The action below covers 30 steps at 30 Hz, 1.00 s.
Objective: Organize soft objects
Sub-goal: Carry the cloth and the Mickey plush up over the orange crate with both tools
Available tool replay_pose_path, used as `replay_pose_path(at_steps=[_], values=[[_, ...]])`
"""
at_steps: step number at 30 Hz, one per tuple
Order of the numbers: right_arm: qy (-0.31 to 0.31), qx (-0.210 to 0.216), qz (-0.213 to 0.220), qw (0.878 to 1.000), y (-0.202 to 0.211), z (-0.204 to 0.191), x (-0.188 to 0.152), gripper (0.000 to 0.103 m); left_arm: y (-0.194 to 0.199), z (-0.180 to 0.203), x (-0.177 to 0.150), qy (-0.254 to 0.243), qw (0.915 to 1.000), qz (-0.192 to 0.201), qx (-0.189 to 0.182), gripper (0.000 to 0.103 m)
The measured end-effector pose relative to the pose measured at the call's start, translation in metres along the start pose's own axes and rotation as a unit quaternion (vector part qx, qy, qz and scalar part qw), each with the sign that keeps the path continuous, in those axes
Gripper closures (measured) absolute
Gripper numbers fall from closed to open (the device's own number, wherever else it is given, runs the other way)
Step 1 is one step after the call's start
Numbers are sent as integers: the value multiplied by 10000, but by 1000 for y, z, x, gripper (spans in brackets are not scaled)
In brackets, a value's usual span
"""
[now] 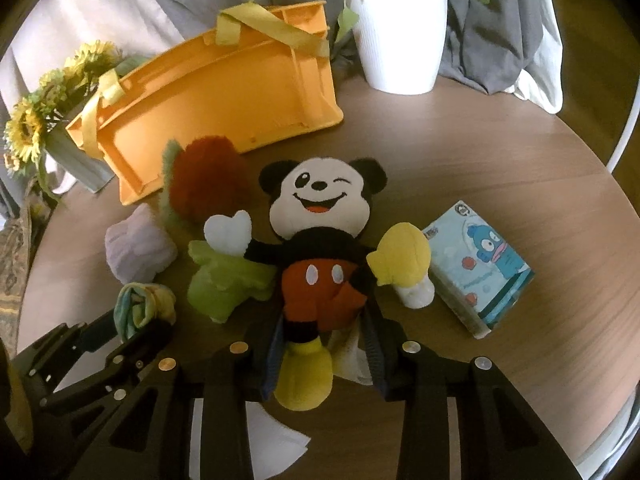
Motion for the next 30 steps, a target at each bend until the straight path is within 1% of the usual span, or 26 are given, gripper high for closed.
replay_pose_path(at_steps=[7, 16, 22, 30], values=[[32, 34, 204, 9998, 16, -5, 5, 67, 21, -3, 10, 57, 9996, 290, 26, 60], [132, 95, 606, 9980, 43, -12, 20, 68, 49, -5, 31, 175, 9976, 668, 69, 60], [195, 208, 887, 9957, 64, -24, 34, 68, 70, -9, 51, 254, 9949, 973, 98, 60], [280, 383, 1353, 9897, 91, -41, 60, 68, 101, -19, 77, 314, 9886, 1458, 206, 60]])
Point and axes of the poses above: each gripper's, at about its wrist camera, not at the fingertips, and y roughly against the way its jaws point, z to its right, x to its top, the point moved 5 cm from there along -y, roughly the way its jaws point, and after that the axes turned 2 degrees about x, right-handed, at the moved point
